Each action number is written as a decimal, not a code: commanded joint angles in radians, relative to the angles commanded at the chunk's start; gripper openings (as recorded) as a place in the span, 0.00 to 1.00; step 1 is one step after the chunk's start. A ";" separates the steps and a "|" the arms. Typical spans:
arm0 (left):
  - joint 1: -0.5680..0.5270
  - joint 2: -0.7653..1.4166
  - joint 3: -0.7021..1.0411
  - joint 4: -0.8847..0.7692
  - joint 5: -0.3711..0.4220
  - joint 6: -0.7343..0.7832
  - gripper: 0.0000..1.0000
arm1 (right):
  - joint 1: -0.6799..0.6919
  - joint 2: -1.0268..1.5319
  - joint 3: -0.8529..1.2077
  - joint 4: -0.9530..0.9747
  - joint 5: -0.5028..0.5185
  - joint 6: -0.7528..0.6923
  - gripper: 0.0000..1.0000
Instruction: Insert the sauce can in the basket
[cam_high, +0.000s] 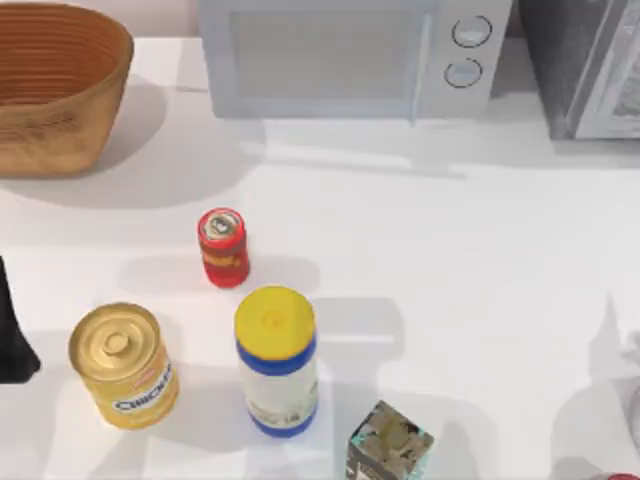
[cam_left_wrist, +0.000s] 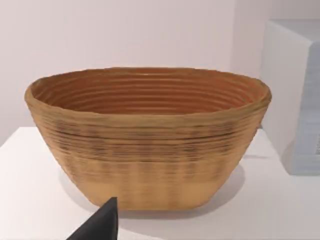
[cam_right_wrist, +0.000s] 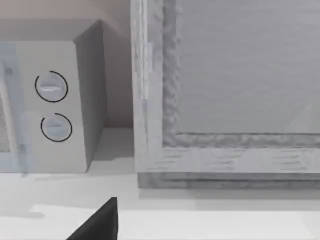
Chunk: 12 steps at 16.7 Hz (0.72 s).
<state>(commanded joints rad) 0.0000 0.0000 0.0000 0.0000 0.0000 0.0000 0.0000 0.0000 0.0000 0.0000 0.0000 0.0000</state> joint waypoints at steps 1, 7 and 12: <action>0.000 0.000 0.000 0.000 0.000 0.000 1.00 | 0.000 0.000 0.000 0.000 0.000 0.000 1.00; 0.030 0.156 0.135 -0.103 0.080 0.129 1.00 | 0.000 0.000 0.000 0.000 0.000 0.000 1.00; 0.062 0.547 0.410 -0.283 0.225 0.410 1.00 | 0.000 0.000 0.000 0.000 0.000 0.000 1.00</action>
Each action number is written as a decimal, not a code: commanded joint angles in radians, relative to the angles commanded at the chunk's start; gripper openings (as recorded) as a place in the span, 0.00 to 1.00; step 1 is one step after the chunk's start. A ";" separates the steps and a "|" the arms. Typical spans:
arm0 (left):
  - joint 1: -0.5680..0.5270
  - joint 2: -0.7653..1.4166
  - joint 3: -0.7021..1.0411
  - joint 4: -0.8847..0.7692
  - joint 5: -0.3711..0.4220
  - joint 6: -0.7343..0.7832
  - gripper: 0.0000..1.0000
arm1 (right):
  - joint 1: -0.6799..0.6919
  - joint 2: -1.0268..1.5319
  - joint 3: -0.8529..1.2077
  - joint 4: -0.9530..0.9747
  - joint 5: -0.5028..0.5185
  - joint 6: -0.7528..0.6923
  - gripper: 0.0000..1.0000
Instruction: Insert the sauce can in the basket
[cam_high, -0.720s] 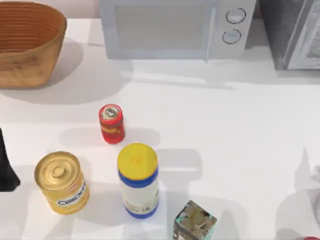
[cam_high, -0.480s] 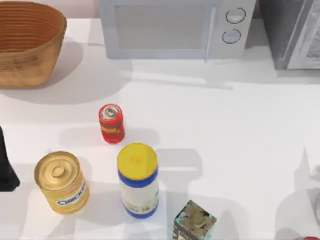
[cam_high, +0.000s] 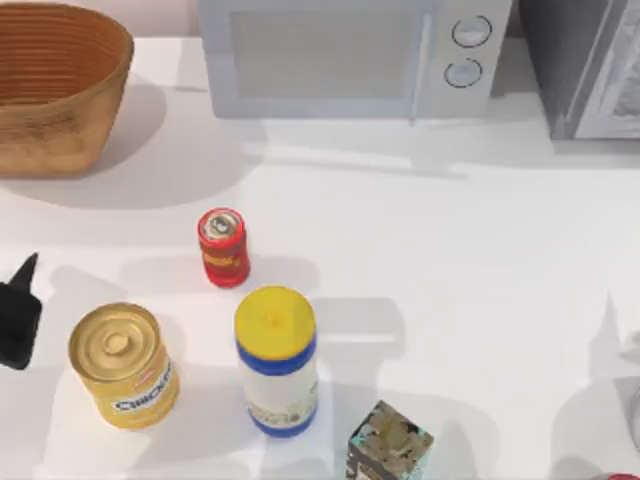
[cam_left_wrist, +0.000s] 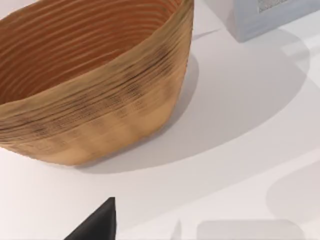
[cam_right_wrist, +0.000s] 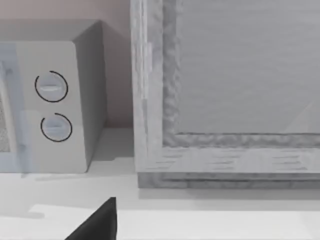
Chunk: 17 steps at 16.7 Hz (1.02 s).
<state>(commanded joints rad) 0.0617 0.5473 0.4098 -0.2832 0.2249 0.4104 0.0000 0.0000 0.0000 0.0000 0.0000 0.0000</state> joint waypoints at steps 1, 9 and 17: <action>0.002 0.097 0.063 -0.036 0.033 0.066 1.00 | 0.000 0.000 0.000 0.000 0.000 0.000 1.00; -0.046 0.920 0.556 -0.242 0.319 0.614 1.00 | 0.000 0.000 0.000 0.000 0.000 0.000 1.00; -0.102 1.398 0.786 -0.321 0.605 0.911 1.00 | 0.000 0.000 0.000 0.000 0.000 0.000 1.00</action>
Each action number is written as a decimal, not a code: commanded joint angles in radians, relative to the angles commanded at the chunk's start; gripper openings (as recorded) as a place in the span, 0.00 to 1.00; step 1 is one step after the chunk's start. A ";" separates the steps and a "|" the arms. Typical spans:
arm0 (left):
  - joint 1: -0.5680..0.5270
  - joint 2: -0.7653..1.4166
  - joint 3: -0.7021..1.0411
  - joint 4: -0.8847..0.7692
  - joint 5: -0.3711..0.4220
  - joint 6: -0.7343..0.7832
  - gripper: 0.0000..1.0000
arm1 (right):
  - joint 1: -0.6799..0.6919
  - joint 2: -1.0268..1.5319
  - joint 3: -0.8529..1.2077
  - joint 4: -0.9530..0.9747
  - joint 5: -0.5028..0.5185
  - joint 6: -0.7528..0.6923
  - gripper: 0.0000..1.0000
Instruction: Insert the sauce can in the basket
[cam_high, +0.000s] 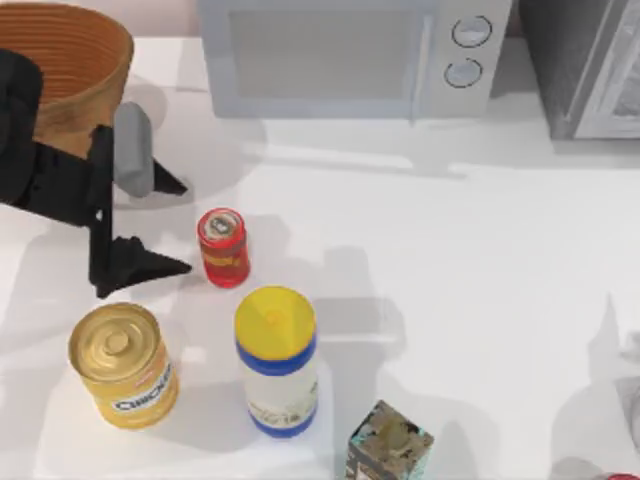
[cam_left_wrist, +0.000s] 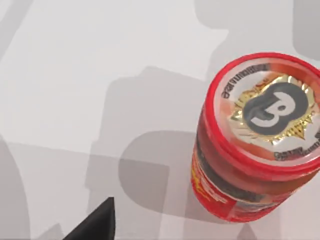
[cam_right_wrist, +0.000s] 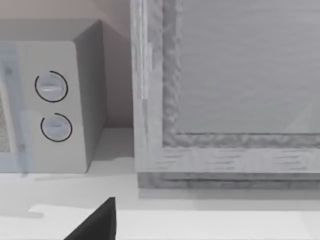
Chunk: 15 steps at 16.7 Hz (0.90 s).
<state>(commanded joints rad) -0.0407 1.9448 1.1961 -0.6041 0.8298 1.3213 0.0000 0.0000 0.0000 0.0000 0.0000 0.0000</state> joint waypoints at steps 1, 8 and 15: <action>-0.002 0.016 0.002 -0.003 0.013 0.009 1.00 | 0.000 0.000 0.000 0.000 0.000 0.000 1.00; -0.006 0.019 0.011 -0.001 0.016 -0.003 1.00 | 0.000 0.000 0.000 0.000 0.000 0.000 1.00; -0.128 0.062 0.027 0.141 -0.012 -0.165 1.00 | 0.000 0.000 0.000 0.000 0.000 0.000 1.00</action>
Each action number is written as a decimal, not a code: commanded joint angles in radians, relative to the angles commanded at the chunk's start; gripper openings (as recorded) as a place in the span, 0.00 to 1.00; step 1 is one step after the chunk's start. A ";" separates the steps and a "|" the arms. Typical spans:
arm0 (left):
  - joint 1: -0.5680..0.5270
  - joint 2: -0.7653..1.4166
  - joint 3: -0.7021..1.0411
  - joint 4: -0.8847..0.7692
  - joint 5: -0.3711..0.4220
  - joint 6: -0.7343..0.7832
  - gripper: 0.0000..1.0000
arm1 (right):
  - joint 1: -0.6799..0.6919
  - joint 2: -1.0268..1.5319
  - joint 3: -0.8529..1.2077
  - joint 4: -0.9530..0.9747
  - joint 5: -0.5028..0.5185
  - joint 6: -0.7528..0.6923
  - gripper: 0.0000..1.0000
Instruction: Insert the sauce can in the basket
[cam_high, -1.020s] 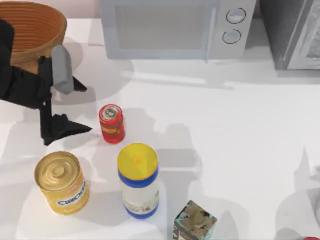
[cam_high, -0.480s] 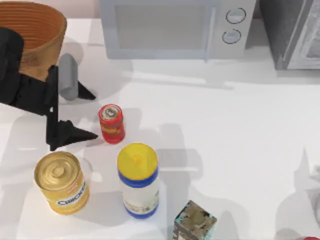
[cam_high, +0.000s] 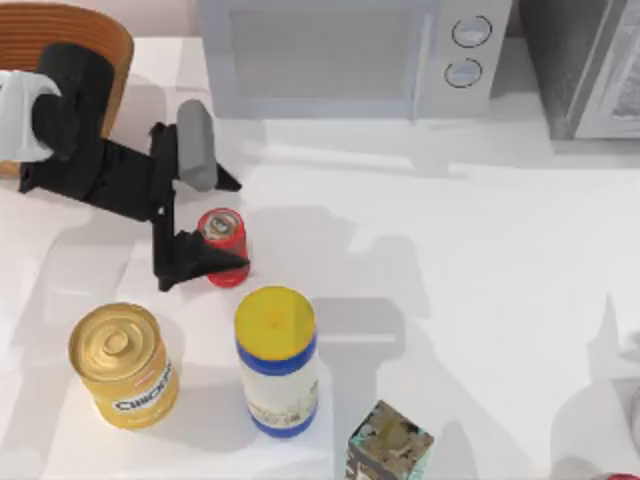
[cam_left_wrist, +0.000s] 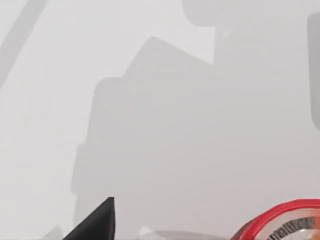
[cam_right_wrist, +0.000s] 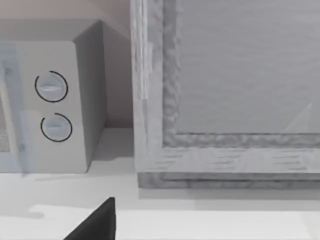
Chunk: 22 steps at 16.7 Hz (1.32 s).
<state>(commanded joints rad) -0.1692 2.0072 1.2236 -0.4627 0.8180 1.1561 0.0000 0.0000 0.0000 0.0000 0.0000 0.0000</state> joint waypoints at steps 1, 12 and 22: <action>-0.010 0.014 -0.014 0.036 -0.003 -0.012 1.00 | 0.000 0.000 0.000 0.000 0.000 0.000 1.00; -0.015 0.077 -0.076 0.167 -0.006 -0.019 0.85 | 0.000 0.000 0.000 0.000 0.000 0.000 1.00; -0.015 0.077 -0.076 0.167 -0.006 -0.019 0.10 | 0.000 0.000 0.000 0.000 0.000 0.000 1.00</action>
<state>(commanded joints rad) -0.1844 2.0839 1.1473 -0.2959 0.8123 1.1369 0.0000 0.0000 0.0000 0.0000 0.0000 0.0000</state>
